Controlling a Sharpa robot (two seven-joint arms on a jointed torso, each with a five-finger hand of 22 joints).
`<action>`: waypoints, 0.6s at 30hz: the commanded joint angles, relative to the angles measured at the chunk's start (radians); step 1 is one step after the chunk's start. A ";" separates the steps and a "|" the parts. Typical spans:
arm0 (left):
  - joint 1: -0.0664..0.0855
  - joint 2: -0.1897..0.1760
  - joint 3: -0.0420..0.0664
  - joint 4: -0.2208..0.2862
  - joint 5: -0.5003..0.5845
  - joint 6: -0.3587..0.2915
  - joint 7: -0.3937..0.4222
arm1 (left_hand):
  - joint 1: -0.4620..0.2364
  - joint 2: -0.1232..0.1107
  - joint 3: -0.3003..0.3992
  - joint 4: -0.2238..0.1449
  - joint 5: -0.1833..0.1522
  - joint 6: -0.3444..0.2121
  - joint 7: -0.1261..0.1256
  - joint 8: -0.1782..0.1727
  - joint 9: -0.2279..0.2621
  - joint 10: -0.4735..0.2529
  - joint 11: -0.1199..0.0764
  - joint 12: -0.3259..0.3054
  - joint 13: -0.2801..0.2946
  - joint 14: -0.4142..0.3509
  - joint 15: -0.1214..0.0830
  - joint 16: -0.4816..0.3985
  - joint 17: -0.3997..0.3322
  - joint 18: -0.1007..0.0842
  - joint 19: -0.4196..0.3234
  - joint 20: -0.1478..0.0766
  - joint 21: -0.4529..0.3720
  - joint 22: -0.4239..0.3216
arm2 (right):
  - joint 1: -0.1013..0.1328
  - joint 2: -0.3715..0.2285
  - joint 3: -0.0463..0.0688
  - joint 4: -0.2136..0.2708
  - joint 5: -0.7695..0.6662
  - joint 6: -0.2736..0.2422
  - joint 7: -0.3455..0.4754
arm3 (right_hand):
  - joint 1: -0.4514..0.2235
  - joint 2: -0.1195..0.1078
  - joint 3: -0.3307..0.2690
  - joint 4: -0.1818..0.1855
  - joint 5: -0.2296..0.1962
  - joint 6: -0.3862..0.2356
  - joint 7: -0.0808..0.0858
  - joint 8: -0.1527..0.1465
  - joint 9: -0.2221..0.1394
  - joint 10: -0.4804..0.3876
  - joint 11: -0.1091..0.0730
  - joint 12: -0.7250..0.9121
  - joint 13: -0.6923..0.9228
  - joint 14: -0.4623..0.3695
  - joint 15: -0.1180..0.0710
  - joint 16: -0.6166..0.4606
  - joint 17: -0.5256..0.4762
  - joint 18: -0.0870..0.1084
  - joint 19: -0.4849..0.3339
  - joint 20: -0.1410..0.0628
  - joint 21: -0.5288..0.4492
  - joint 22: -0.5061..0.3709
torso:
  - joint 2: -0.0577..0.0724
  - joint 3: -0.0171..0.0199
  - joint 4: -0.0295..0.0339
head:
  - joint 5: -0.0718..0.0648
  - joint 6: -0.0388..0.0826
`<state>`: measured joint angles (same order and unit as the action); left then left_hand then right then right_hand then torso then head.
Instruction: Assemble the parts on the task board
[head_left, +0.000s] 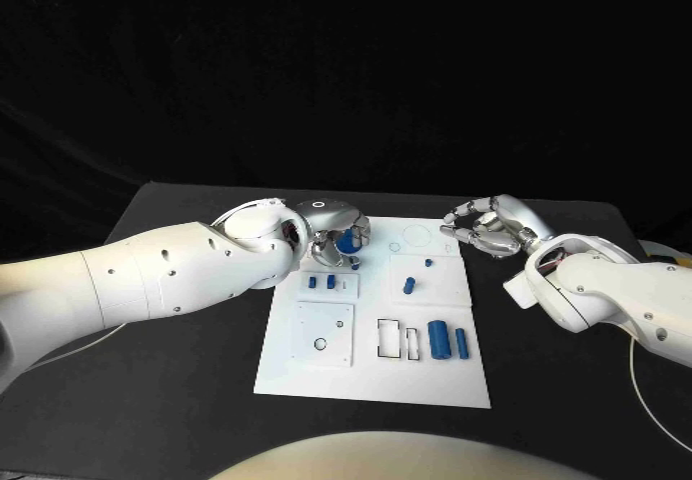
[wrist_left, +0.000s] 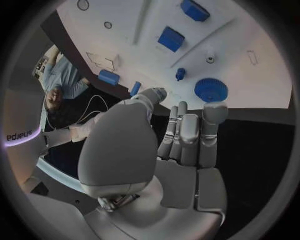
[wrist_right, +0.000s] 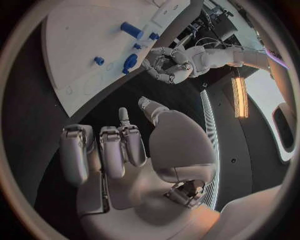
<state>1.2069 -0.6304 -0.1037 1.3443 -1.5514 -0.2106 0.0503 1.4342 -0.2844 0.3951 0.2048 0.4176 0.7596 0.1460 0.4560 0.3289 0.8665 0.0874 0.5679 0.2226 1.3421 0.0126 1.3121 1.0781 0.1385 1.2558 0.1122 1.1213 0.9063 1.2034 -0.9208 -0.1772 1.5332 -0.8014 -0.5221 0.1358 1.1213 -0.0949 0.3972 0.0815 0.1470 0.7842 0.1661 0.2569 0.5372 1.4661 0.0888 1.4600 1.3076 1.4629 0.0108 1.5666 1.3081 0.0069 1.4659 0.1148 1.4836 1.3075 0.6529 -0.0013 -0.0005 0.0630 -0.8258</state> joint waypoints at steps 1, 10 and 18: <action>-0.001 0.013 0.000 -0.011 -0.082 0.072 -0.005 | -0.007 0.000 -0.006 0.003 -0.006 0.009 -0.001 -0.003 -0.002 -0.011 0.001 -0.008 -0.005 0.009 0.000 0.008 0.002 -0.009 0.009 -0.002 0.009 0.010 | -0.001 0.002 0.000 0.002 -0.003 0.004 0.009 | 0.008 -0.002 0.003 0.006 0.003 -0.009 0.000 0.004 0.001 0.029 -0.010 -0.005 0.164 0.108 -0.007 0.004 0.262 0.017 0.062 -0.009 -0.003 0.203 | 0.001 -0.0003 -0.0012 | 0.000 0.000; -0.002 0.041 0.000 -0.045 -0.091 0.127 -0.013 | 0.004 0.009 -0.003 0.010 -0.004 0.035 0.001 -0.007 -0.008 -0.009 0.006 -0.028 -0.022 0.018 0.005 0.021 0.007 -0.014 0.020 0.006 0.036 0.043 | -0.001 0.003 0.000 0.004 -0.003 0.002 0.009 | 0.010 -0.001 0.003 0.005 0.004 -0.008 0.000 0.005 0.002 0.029 -0.010 -0.005 0.163 0.108 -0.007 0.004 0.262 0.017 0.062 -0.009 -0.003 0.203 | 0.000 0.0002 -0.0002 | -0.003 -0.004; -0.007 0.063 -0.001 -0.074 -0.090 0.153 -0.014 | 0.019 0.014 0.013 0.014 -0.002 0.053 0.000 -0.020 -0.017 0.014 0.006 -0.047 -0.040 0.031 0.005 0.035 0.016 -0.017 0.028 0.007 0.058 0.070 | -0.001 0.004 0.000 0.007 -0.004 0.001 0.009 | 0.010 -0.001 0.003 0.005 0.004 -0.008 0.000 0.005 0.002 0.029 -0.010 -0.005 0.163 0.108 -0.007 0.004 0.262 0.017 0.062 -0.009 -0.003 0.203 | -0.001 -0.0002 0.0008 | -0.005 -0.007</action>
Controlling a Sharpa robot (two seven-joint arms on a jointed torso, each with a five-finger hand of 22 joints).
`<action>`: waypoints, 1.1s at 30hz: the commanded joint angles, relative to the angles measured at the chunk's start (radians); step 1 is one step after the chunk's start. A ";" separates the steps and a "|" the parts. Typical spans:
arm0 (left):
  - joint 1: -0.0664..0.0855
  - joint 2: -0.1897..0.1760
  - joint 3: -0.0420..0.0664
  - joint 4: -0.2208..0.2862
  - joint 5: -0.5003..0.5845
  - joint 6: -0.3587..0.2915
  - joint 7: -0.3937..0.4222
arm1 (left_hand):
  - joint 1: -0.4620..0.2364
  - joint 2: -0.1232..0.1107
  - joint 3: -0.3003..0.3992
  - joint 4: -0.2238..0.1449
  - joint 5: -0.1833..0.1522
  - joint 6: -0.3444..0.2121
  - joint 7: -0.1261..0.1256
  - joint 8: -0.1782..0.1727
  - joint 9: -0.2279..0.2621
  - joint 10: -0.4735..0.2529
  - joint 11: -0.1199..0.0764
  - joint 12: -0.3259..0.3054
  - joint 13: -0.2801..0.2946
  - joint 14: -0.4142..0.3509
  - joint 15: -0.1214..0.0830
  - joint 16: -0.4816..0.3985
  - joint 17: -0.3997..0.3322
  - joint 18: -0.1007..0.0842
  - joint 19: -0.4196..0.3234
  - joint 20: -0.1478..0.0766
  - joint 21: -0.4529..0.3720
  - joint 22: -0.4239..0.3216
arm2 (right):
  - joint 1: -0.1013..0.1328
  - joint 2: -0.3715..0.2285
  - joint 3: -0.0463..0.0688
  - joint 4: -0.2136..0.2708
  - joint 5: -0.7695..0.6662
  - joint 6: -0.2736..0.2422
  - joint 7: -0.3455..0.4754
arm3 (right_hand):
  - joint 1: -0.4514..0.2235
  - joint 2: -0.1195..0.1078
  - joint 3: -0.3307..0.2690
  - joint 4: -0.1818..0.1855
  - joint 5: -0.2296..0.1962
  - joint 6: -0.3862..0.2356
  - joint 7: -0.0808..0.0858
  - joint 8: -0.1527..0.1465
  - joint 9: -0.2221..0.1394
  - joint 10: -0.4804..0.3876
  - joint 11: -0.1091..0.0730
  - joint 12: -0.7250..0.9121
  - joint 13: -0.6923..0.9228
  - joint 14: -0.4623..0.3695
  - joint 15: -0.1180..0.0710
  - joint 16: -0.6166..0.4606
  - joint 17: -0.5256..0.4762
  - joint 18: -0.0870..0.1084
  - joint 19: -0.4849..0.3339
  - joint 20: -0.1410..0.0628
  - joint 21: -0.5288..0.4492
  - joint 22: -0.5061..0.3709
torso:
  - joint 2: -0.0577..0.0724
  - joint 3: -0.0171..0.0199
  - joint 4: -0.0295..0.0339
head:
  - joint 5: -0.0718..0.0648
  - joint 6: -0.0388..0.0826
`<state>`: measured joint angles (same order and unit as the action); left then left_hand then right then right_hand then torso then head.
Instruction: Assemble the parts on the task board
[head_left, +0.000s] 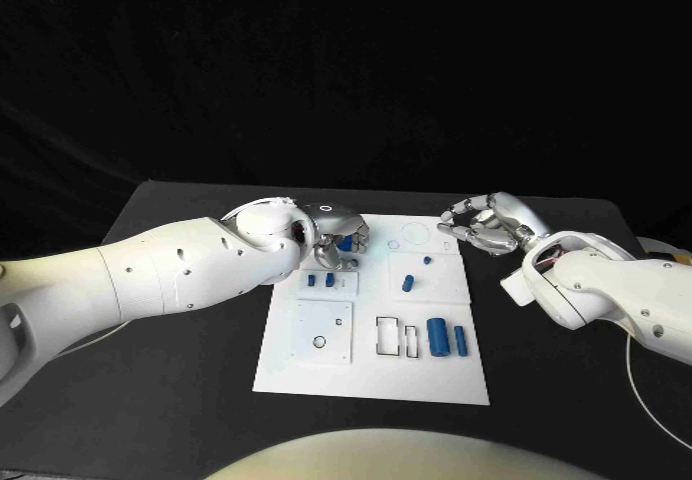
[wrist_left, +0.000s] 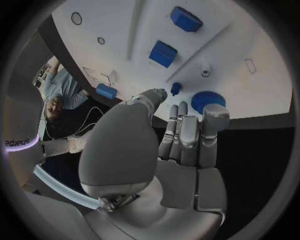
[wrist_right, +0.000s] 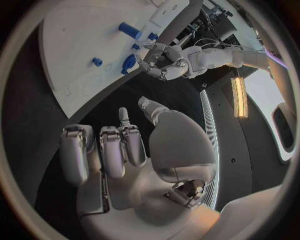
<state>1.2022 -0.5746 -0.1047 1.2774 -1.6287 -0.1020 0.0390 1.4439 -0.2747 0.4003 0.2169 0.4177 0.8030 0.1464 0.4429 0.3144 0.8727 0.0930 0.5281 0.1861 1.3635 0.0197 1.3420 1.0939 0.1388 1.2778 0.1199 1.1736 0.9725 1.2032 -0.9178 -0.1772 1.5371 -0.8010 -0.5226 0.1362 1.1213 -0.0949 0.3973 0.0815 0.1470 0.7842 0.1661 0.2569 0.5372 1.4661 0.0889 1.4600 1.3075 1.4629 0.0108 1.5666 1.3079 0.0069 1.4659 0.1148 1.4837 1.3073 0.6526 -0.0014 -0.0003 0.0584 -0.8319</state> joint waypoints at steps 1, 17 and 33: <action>-0.003 0.010 0.000 -0.012 -0.013 0.043 -0.003 | 0.011 0.005 0.010 0.001 -0.002 0.012 -0.001 -0.008 -0.003 0.010 0.000 -0.009 -0.005 0.010 -0.002 0.006 0.001 -0.018 0.008 -0.001 0.008 0.007 | -0.001 0.001 0.000 0.003 -0.004 0.001 0.008 | 0.010 -0.001 0.003 0.005 0.004 -0.008 0.000 0.005 0.002 0.029 -0.010 -0.005 0.164 0.108 -0.007 0.004 0.262 0.017 0.062 -0.009 -0.003 0.203 | -0.001 -0.0002 0.0006 | -0.001 -0.001; -0.012 0.045 0.000 -0.054 -0.008 0.041 -0.002 | 0.041 0.021 0.050 -0.010 -0.005 0.048 -0.001 -0.021 -0.011 0.060 -0.003 -0.036 -0.030 0.025 -0.004 0.024 0.011 -0.024 0.021 -0.001 0.042 0.049 | -0.001 0.002 0.000 0.006 -0.006 0.001 0.007 | 0.012 -0.001 0.003 0.005 0.005 -0.008 0.000 0.006 0.002 0.031 -0.010 -0.002 0.166 0.108 -0.007 0.004 0.263 0.016 0.063 -0.009 -0.001 0.205 | -0.001 0.0005 0.0009 | -0.003 -0.003; -0.020 0.049 -0.001 -0.069 -0.007 0.076 -0.019 | 0.047 0.025 0.059 -0.016 -0.007 0.057 -0.001 -0.023 -0.012 0.074 -0.005 -0.039 -0.033 0.032 -0.006 0.031 0.020 -0.027 0.030 -0.003 0.057 0.069 | -0.001 0.000 0.000 0.007 -0.006 0.002 0.006 | 0.012 -0.001 0.003 0.005 0.005 -0.008 0.000 0.006 0.002 0.031 -0.010 -0.002 0.166 0.108 -0.007 0.004 0.263 0.016 0.063 -0.009 -0.001 0.205 | -0.001 0.0003 0.0031 | -0.008 -0.010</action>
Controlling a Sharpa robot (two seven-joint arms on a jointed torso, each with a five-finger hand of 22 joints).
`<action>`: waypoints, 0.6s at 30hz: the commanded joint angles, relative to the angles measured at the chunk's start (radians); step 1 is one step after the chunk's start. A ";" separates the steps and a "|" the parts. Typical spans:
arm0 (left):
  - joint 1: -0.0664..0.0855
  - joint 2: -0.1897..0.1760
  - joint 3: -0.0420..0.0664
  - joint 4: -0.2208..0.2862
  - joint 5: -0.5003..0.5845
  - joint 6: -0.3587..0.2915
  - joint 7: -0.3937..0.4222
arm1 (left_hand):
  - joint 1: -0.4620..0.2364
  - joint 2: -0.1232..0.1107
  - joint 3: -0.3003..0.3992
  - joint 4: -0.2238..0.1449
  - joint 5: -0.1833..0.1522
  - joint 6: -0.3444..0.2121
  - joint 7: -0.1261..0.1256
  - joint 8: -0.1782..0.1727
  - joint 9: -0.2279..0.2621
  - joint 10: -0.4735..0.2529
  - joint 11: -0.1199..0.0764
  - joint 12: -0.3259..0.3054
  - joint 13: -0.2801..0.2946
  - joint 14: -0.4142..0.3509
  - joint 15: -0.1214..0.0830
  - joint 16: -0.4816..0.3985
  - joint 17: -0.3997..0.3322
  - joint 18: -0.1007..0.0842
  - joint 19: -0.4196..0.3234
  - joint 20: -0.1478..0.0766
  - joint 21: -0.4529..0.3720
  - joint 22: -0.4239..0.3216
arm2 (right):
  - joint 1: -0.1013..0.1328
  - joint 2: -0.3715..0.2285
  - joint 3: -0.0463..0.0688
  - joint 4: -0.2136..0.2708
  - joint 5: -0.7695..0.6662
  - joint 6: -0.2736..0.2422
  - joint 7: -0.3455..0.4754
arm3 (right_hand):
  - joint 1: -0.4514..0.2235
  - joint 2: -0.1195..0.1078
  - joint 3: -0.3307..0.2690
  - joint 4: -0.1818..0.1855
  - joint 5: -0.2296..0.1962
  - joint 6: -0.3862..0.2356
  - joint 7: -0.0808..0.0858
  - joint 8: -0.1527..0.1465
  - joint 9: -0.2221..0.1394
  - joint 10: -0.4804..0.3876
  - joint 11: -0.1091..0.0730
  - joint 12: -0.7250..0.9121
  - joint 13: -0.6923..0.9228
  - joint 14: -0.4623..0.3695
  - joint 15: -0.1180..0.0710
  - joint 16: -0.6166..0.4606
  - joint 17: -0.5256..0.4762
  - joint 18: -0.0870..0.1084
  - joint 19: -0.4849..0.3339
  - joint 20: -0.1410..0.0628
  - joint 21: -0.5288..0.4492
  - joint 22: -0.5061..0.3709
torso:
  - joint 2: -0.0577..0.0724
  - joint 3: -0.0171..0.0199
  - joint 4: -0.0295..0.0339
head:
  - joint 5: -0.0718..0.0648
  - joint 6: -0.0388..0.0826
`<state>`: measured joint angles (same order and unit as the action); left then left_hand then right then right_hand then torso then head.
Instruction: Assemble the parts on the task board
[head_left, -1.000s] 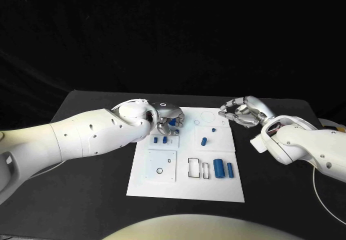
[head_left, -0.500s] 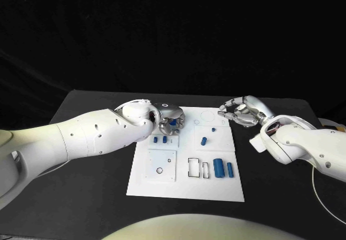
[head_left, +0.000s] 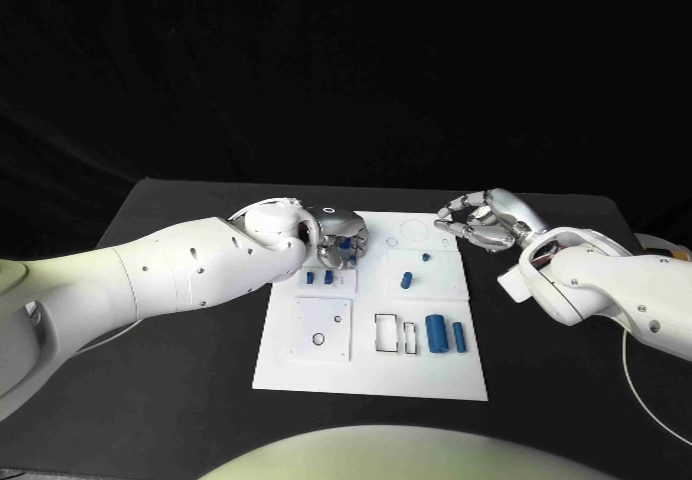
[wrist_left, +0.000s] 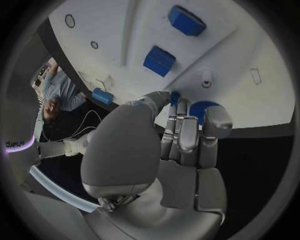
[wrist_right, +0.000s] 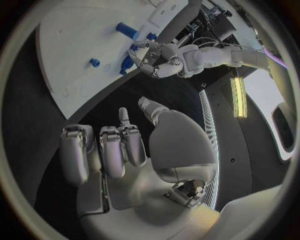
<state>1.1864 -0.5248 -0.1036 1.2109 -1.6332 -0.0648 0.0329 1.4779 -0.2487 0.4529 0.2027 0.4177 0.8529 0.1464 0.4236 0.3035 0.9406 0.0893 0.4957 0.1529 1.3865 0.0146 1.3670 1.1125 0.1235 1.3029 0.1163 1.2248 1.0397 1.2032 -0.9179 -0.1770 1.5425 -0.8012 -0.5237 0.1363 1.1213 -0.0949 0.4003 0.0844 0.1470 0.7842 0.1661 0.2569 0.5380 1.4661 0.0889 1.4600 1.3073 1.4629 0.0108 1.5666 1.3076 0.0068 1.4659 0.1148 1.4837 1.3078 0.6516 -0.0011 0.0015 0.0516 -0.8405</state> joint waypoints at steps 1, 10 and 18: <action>-0.004 -0.001 -0.003 -0.002 -0.003 0.039 -0.014 | 0.013 0.000 0.007 -0.003 -0.007 0.007 -0.001 -0.004 -0.001 0.007 -0.001 -0.007 0.000 0.009 -0.001 0.006 0.001 -0.012 0.006 0.001 0.006 0.003 | -0.001 0.000 0.000 0.001 -0.005 0.003 0.006 | 0.012 -0.001 0.001 0.003 0.005 -0.008 0.000 0.006 0.001 0.031 -0.010 -0.002 0.166 0.108 -0.007 0.004 0.263 0.017 0.063 -0.009 -0.001 0.204 | 0.000 -0.0001 0.0012 | -0.001 -0.001; -0.004 -0.002 -0.003 -0.002 -0.003 0.049 -0.021 | 0.048 0.022 0.035 -0.039 -0.011 0.024 0.005 -0.014 -0.005 0.046 -0.005 0.007 0.007 0.022 -0.005 0.020 0.016 -0.019 0.022 -0.002 0.037 0.042 | -0.001 0.001 0.000 0.000 -0.006 0.004 0.007 | 0.012 -0.001 0.001 0.003 0.005 -0.008 0.000 0.006 0.001 0.031 -0.010 -0.002 0.166 0.108 -0.007 0.004 0.263 0.017 0.063 -0.009 -0.001 0.204 | 0.000 -0.0008 -0.0001 | 0.000 -0.002; -0.004 0.000 -0.003 -0.003 -0.001 0.029 -0.016 | 0.060 0.042 0.062 -0.076 -0.015 0.063 0.001 -0.015 -0.004 0.076 -0.010 0.023 0.020 0.036 -0.010 0.034 0.033 -0.028 0.044 -0.006 0.074 0.091 | -0.001 0.001 0.000 0.000 -0.006 0.004 0.007 | 0.012 -0.001 0.001 0.003 0.005 -0.008 0.000 0.006 0.001 0.031 -0.010 -0.002 0.166 0.108 -0.007 0.004 0.263 0.017 0.063 -0.009 -0.001 0.204 | 0.000 -0.0002 -0.0003 | 0.000 -0.002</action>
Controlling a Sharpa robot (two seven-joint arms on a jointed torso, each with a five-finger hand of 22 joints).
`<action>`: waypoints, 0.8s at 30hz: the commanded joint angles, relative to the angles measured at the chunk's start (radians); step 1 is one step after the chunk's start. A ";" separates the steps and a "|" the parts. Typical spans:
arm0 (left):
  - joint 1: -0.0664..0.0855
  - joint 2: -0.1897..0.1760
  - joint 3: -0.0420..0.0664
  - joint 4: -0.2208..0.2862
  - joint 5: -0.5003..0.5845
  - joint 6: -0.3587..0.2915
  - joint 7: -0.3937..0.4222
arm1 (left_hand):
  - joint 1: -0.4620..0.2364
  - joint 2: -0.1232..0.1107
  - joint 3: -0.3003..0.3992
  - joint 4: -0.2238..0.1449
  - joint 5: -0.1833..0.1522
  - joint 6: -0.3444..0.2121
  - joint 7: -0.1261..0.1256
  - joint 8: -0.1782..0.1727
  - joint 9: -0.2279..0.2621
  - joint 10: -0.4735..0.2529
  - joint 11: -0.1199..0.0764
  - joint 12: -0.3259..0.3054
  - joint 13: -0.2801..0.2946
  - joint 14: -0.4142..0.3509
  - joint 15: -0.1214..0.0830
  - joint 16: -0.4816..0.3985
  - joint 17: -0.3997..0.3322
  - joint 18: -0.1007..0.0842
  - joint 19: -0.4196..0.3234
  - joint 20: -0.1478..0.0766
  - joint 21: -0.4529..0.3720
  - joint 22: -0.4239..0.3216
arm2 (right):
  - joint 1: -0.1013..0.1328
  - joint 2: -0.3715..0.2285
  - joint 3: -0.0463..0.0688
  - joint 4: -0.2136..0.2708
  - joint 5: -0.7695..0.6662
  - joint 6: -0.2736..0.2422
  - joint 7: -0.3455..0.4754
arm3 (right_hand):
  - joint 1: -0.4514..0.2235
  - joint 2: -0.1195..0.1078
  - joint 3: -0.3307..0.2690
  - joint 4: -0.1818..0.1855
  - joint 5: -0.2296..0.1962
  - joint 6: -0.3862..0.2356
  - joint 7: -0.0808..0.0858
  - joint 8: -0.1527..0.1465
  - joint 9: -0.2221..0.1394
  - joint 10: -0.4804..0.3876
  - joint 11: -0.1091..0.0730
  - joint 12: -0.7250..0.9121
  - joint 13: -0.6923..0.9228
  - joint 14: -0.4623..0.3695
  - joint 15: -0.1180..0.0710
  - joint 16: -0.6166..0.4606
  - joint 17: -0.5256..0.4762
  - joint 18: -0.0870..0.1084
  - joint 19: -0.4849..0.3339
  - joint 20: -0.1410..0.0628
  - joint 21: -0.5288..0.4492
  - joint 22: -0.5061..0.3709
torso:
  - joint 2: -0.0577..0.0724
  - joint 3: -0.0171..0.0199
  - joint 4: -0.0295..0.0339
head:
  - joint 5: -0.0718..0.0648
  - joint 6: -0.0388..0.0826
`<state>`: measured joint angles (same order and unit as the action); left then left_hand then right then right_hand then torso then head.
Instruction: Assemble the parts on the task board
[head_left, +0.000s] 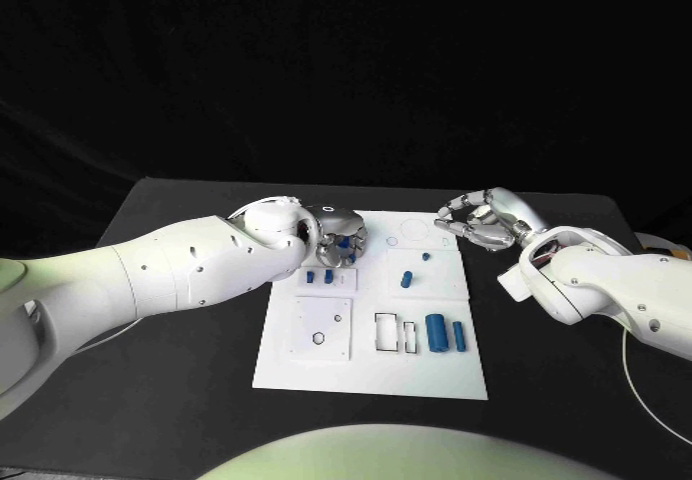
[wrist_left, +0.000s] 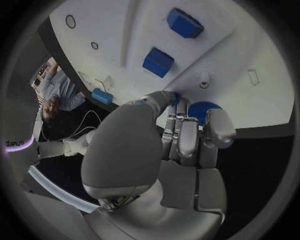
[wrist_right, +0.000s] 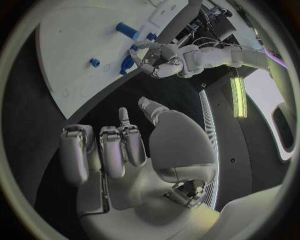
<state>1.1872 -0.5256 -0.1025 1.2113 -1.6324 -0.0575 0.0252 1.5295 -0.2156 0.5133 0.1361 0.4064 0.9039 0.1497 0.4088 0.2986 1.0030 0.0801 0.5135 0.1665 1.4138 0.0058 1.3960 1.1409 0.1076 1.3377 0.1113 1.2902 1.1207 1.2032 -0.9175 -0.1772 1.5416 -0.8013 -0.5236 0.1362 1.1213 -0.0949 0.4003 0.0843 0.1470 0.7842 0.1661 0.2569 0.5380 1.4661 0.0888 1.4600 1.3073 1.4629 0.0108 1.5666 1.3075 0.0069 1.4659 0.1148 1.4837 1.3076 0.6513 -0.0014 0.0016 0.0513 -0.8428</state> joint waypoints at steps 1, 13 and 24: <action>-0.005 0.002 -0.004 -0.004 0.000 0.018 -0.006 | 0.008 0.010 0.003 -0.013 -0.004 0.018 -0.003 0.001 0.002 0.018 -0.003 0.006 0.008 0.012 -0.002 0.007 0.010 -0.013 0.013 -0.002 0.014 0.018 | -0.001 0.001 0.000 0.001 -0.005 0.004 0.007 | 0.012 -0.001 0.001 0.003 0.005 -0.008 0.000 0.006 0.001 0.031 -0.010 -0.002 0.166 0.108 -0.007 0.004 0.263 0.016 0.063 -0.009 -0.001 0.204 | 0.000 0.0001 -0.0005 | 0.000 0.000; -0.005 -0.015 -0.003 0.016 0.028 -0.041 0.020 | -0.003 0.010 0.011 -0.024 -0.005 0.035 -0.004 -0.005 0.004 0.030 -0.004 -0.001 0.010 0.019 -0.005 0.014 0.019 -0.015 0.016 -0.005 0.022 0.028 | -0.001 0.003 0.000 -0.001 -0.005 0.004 0.008 | 0.012 0.000 0.000 0.004 0.005 -0.007 0.000 0.008 0.001 0.031 -0.010 -0.001 0.166 0.108 -0.007 0.004 0.263 0.016 0.063 -0.009 -0.001 0.204 | -0.001 0.0000 0.0011 | 0.002 0.005; -0.005 -0.089 0.029 0.094 0.064 -0.104 0.041 | -0.025 0.002 0.006 -0.023 -0.005 0.043 -0.004 -0.012 0.005 0.037 -0.005 -0.010 0.010 0.018 -0.004 0.011 0.009 -0.017 0.020 -0.005 0.029 0.037 | -0.001 0.004 0.000 -0.008 -0.006 0.004 0.009 | 0.012 0.000 0.000 0.004 0.005 -0.007 0.000 0.008 0.001 0.031 -0.010 -0.001 0.166 0.108 -0.007 0.004 0.263 0.016 0.063 -0.009 -0.001 0.204 | -0.003 0.0002 0.0032 | 0.006 0.014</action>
<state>1.1814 -0.6125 -0.0748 1.2954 -1.5950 -0.1180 0.0420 1.5115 -0.2121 0.5230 0.1154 0.4021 0.9406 0.1448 0.4028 0.3023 1.0368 0.0753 0.5071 0.1750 1.4278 0.0019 1.4049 1.1508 0.1080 1.3510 0.1073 1.3142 1.1571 1.2032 -0.9144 -0.1770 1.5340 -0.8013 -0.5236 0.1369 1.1213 -0.0949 0.4003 0.0843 0.1470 0.7842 0.1661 0.2627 0.5376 1.4661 0.0889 1.4600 1.3080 1.4629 0.0108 1.5666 1.3074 0.0069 1.4659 0.1148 1.4837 1.3073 0.6490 -0.0014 0.0043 0.0557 -0.8314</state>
